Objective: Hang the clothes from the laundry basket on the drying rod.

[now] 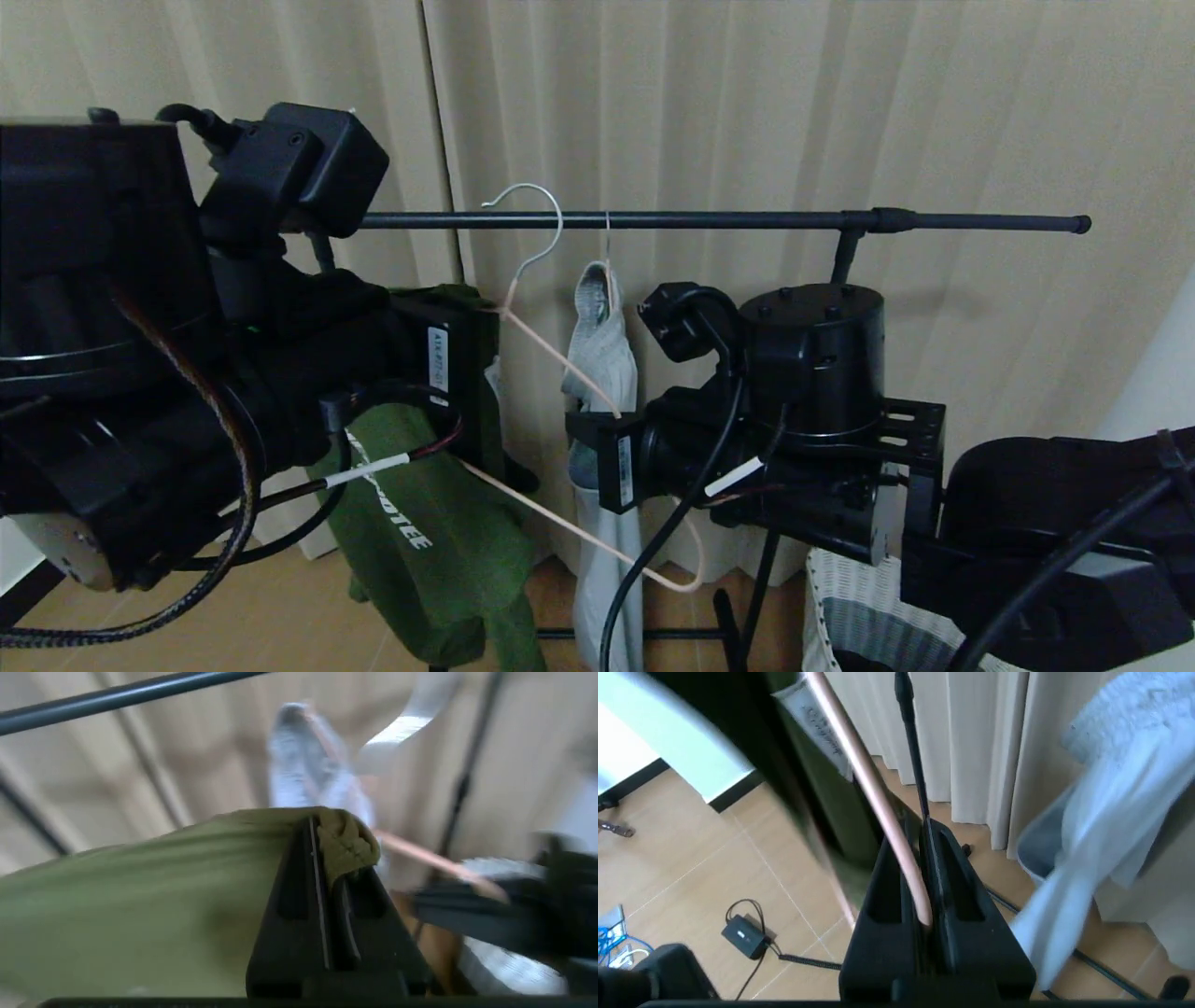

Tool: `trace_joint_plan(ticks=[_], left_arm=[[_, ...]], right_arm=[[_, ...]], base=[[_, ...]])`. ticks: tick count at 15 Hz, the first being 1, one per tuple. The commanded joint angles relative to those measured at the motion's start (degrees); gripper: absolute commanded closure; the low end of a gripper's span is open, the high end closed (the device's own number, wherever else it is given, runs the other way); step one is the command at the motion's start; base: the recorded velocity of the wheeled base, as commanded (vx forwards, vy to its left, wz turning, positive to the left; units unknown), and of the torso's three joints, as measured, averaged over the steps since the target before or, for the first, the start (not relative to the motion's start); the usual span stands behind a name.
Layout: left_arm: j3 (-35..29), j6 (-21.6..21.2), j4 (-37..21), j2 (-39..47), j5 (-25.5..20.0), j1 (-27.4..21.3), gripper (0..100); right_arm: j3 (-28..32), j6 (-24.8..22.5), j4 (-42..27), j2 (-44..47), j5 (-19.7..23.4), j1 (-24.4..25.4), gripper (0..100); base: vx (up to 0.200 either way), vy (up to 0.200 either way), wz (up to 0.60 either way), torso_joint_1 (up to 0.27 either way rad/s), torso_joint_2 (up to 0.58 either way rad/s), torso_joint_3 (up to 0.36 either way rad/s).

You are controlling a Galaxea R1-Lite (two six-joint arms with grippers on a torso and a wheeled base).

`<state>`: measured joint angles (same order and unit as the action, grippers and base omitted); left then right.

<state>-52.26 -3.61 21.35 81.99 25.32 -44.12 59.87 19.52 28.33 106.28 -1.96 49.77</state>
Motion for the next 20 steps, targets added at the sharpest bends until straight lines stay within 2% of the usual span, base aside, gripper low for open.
trace_joint_plan(ticks=[1, 5, 10, 12, 16, 17, 20], left_arm=[[0.1, 0.1, 0.0, 0.1, -1.6, -1.2, 100], [0.5, 0.1, -0.1, -0.3, -3.6, -1.0, 100], [7.9, -0.8, 0.0, -3.3, -3.8, 2.1, 100], [8.8, -1.0, 0.1, -3.4, -3.8, 2.4, 100], [9.5, -1.0, 0.0, -4.4, -9.4, 2.4, 100], [9.9, -1.0, 0.1, -4.7, -9.8, 2.4, 0], [11.0, -1.2, 0.5, -6.0, -10.5, 2.2, 0]], right_arm=[[2.0, 0.0, 0.1, 2.6, 0.0, -0.3, 100], [2.2, 0.0, 0.1, 2.4, 0.0, -1.1, 100], [2.0, 0.0, 0.1, 0.8, -0.6, -3.9, 100], [2.1, -0.1, 0.2, 0.3, -1.1, -4.0, 100], [1.8, -0.3, 0.1, -1.2, -1.9, -4.0, 100], [1.7, -0.3, 0.1, -1.3, -1.9, -4.0, 100], [1.8, -0.5, 0.1, -1.4, -2.5, -4.1, 100]], base=[[0.0, 0.0, 0.0, 0.0, 0.0, 0.0], [0.0, 0.0, 0.0, 0.0, 0.0, 0.0], [0.0, 0.0, 0.0, 0.0, 0.0, 0.0], [0.0, 0.0, 0.0, 0.0, 0.0, 0.0], [0.0, 0.0, 0.0, 0.0, 0.0, 0.0], [0.0, 0.0, 0.0, 0.0, 0.0, 0.0], [0.0, 0.0, 0.0, 0.0, 0.0, 0.0]])
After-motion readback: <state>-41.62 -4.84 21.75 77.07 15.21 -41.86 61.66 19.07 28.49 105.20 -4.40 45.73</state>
